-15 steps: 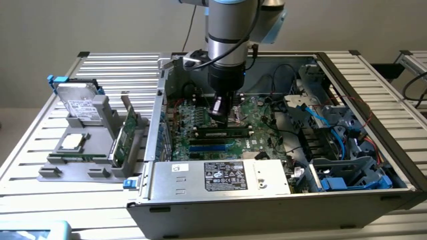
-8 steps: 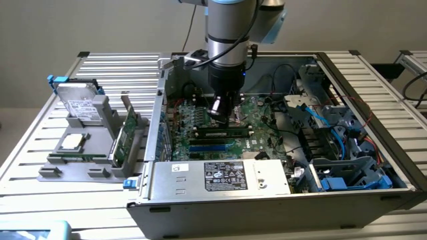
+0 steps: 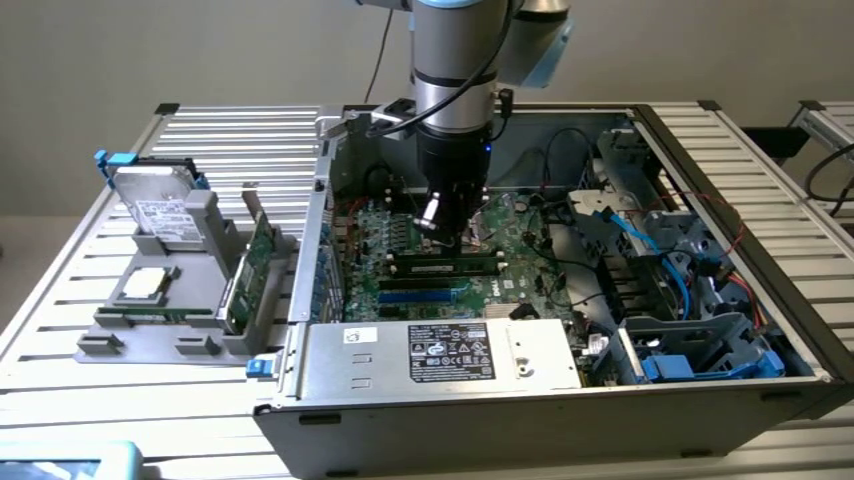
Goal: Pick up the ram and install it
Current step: 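Press down the ram until it locks into place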
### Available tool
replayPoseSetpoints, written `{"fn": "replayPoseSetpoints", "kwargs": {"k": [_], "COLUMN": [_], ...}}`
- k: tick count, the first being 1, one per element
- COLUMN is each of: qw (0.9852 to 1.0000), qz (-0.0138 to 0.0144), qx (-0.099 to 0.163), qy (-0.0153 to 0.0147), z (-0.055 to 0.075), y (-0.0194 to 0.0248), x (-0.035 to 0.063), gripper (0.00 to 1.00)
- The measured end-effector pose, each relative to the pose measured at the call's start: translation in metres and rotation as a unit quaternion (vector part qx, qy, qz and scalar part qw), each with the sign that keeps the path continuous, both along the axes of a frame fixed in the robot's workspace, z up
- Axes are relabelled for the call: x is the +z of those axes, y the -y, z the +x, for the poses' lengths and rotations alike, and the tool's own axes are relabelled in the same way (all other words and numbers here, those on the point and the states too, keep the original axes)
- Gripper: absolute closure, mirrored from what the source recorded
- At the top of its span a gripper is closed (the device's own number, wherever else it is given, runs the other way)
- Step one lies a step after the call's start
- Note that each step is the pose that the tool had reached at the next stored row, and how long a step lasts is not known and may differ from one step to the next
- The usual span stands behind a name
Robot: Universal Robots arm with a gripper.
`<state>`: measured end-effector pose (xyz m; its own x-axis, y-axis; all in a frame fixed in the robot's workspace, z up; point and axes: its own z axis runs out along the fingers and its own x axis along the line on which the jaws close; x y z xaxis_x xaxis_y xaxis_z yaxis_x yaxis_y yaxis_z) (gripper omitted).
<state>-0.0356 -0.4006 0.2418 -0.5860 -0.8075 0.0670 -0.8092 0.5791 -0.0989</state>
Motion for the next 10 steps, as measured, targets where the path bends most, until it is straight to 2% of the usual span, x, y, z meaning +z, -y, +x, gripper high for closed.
{"fn": "replayPoseSetpoints", "kwargs": {"k": [2,4,10], "qw": [0.9999,0.9998,0.999], "qz": [0.0002,0.0022,0.0174], "qx": [-0.009,-0.018,-0.04], "qy": [0.0038,0.006,0.0109], "z": [0.0001,0.0,0.0], "y": [0.0,0.0001,0.0], "x": [0.0,0.0001,0.0001], "gripper": [0.89,0.89,0.89]}}
